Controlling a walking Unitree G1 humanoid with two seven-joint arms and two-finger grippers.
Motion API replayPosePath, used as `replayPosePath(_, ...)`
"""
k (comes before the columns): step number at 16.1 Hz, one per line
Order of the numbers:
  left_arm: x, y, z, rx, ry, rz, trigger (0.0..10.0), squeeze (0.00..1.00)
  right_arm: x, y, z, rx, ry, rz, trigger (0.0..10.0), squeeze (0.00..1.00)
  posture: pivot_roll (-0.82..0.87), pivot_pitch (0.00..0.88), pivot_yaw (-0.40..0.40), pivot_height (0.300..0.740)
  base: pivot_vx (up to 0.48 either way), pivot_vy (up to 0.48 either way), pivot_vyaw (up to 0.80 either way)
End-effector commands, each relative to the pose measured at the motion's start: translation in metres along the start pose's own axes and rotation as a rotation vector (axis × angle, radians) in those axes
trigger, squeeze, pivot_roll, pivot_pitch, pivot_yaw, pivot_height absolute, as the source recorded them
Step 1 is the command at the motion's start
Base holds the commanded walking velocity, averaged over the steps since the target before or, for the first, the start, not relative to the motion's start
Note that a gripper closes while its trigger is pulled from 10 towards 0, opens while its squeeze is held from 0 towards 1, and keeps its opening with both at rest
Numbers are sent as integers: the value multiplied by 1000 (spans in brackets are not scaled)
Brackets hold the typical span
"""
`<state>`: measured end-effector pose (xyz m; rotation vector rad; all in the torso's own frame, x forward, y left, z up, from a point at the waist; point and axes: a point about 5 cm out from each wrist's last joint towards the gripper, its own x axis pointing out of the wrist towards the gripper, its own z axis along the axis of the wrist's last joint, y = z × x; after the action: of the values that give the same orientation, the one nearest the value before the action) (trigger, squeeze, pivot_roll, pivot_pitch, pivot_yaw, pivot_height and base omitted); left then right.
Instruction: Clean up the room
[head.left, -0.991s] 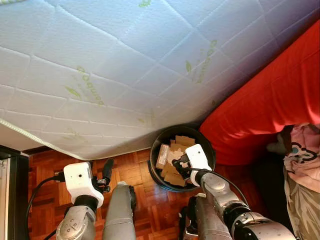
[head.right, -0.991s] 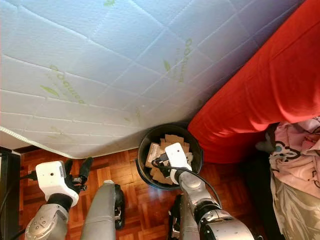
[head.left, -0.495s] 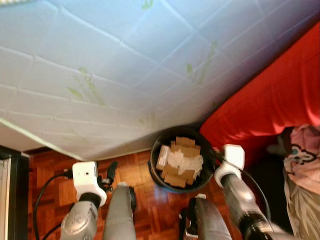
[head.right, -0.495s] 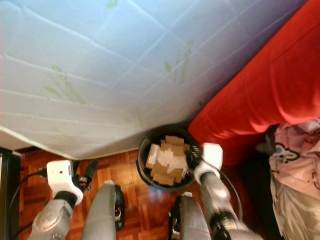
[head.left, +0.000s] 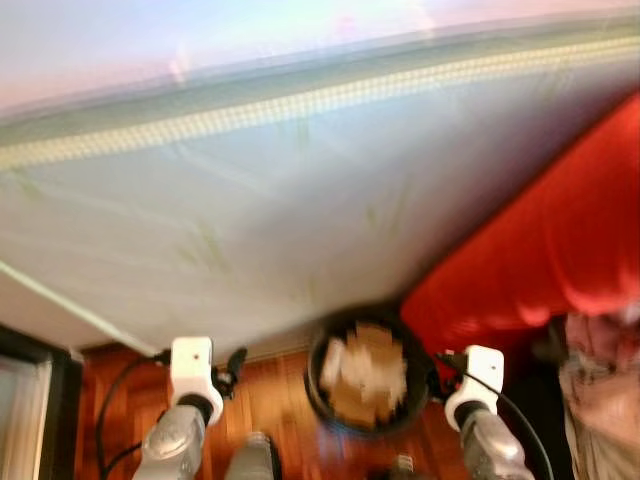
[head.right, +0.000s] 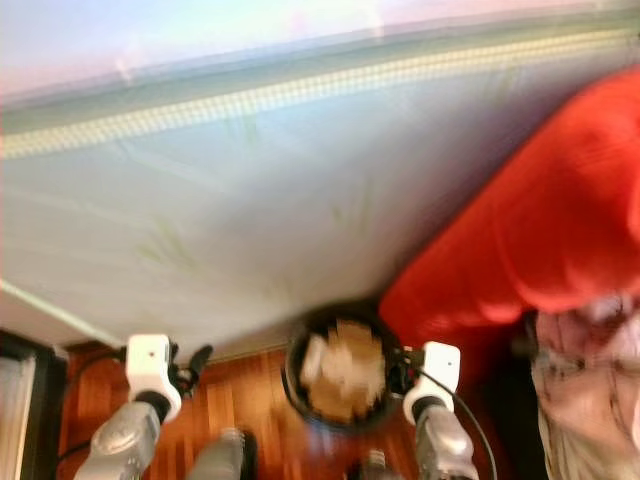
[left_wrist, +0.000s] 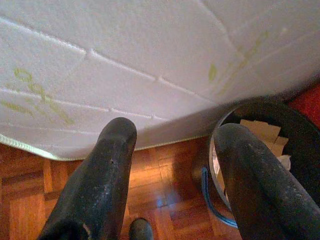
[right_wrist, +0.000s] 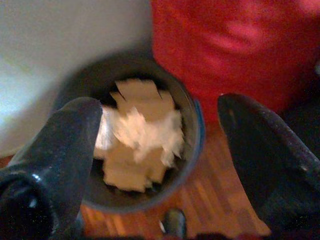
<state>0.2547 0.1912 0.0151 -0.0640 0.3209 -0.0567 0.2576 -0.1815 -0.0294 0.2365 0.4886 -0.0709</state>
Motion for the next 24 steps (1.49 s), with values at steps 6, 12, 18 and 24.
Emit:
replayPosePath(6, -15, 20, -70, 15, 323, 79, 10000, 0, -10, -5, -29, -35, 156, -25, 10000, 0, 37, 0, 0, 740, 0, 0, 0)
replayPosePath(12, -12, 11, -79, -17, 381, 103, 10000, 0, -21, -24, -44, -39, 232, -104, 10000, 0, 21, 0, -8, 740, 0, 0, 0)
replayPosePath(18, -17, 15, -85, -12, 399, 122, 10000, 0, -32, -24, -65, -61, 318, -95, 10000, 0, 19, 0, -4, 740, 0, 0, -735)
replayPosePath(24, -19, 13, -87, 3, 397, 103, 10000, 0, -40, -45, -69, -50, 358, -130, 10000, 0, 10, 0, -4, 740, 0, 0, -729)
